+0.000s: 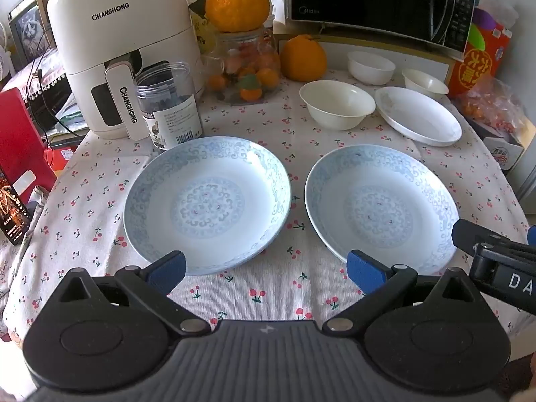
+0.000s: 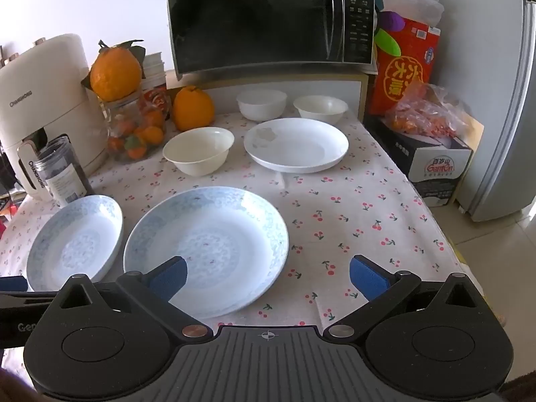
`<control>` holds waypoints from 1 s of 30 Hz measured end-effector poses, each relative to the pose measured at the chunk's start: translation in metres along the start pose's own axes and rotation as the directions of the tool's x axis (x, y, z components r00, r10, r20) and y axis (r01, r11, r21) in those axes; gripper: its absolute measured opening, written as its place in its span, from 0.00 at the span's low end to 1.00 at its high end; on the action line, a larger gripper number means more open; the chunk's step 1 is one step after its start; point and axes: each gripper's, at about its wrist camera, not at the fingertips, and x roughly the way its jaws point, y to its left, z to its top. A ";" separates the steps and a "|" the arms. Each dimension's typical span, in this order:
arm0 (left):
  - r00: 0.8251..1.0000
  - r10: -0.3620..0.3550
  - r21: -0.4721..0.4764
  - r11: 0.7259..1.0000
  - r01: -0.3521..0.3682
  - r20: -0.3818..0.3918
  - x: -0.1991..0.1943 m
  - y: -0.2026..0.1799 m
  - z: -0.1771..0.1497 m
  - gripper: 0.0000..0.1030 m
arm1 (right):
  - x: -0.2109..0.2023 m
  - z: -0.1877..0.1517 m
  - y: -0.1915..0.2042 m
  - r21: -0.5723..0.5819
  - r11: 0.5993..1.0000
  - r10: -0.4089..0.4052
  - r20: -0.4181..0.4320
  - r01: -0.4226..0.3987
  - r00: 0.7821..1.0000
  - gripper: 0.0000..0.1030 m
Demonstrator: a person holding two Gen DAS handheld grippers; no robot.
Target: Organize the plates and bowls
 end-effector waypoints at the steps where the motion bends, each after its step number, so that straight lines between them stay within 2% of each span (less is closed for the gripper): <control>1: 1.000 0.001 0.000 1.000 -0.001 0.001 0.000 0.000 0.000 1.00 | 0.000 0.000 0.000 -0.001 1.000 0.001 -0.001 -0.001 1.000 1.00; 30: 1.000 0.001 0.000 1.000 -0.001 0.002 0.000 0.000 0.000 1.00 | 0.000 0.000 0.000 -0.008 1.000 0.000 -0.008 0.000 1.000 1.00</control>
